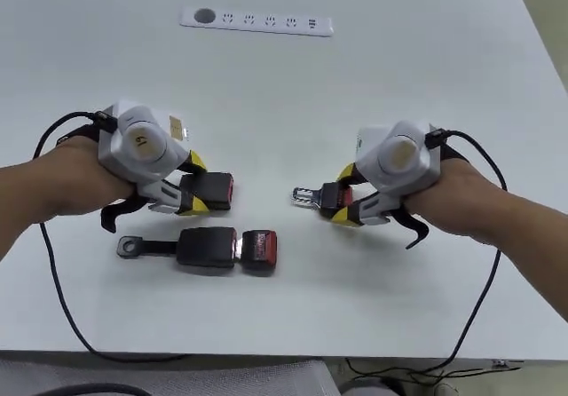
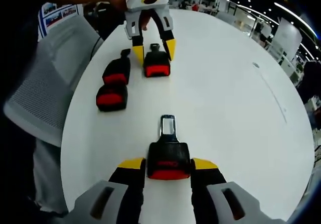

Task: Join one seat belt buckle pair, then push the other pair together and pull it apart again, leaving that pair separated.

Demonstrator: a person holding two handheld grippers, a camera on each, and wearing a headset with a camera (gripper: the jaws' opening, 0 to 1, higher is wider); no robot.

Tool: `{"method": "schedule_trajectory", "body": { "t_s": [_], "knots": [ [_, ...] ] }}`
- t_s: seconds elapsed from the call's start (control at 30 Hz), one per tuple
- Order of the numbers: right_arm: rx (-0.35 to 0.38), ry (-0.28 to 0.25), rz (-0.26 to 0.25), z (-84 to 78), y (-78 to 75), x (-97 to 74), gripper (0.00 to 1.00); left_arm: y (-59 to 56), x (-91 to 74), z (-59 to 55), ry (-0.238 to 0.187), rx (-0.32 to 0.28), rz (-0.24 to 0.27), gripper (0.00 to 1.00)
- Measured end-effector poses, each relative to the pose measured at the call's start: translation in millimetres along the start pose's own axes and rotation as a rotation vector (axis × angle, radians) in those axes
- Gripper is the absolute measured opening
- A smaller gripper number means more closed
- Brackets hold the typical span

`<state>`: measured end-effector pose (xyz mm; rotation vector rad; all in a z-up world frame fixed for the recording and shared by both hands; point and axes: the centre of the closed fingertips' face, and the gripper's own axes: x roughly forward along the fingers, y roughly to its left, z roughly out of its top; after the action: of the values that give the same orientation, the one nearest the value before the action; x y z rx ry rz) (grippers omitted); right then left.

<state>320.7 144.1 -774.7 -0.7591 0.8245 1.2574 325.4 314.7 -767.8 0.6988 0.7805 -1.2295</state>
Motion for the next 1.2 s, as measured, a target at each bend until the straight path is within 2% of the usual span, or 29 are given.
{"method": "schedule_trajectory", "body": {
  "t_s": [0.17, 0.3, 0.37, 0.57, 0.73, 0.87, 1.2],
  "knots": [
    [0.001, -0.007, 0.021, -0.4, -0.4, 4.4, 0.32, 0.1, 2.4, -1.7, 0.01, 0.013, -0.005, 0.36],
    [-0.028, -0.011, 0.042, 0.0, 1.7, 5.5, 0.32, 0.9, 4.5, -7.3, 0.035, 0.054, 0.003, 0.35],
    [-0.031, -0.008, 0.047, -0.1, 1.4, 6.5, 0.32, 1.1, 5.6, -7.9, 0.027, 0.044, -0.002, 0.34],
    [-0.077, 0.013, 0.058, 2.2, 1.6, 9.4, 0.32, 1.3, 6.5, -8.9, 0.02, 0.066, -0.019, 0.34],
    [-0.058, 0.008, 0.071, 2.2, -3.1, 11.7, 0.32, 0.1, 6.7, -7.9, 0.025, 0.083, -0.027, 0.34],
    [-0.062, 0.011, 0.07, 4.4, -1.0, 12.9, 0.32, 0.9, 7.2, -8.8, 0.031, 0.09, -0.027, 0.34],
    [-0.073, -0.012, 0.07, 38.2, 9.6, 31.1, 0.32, 2.1, 7.0, -9.7, 0.037, 0.088, -0.024, 0.34]
  ]
}}
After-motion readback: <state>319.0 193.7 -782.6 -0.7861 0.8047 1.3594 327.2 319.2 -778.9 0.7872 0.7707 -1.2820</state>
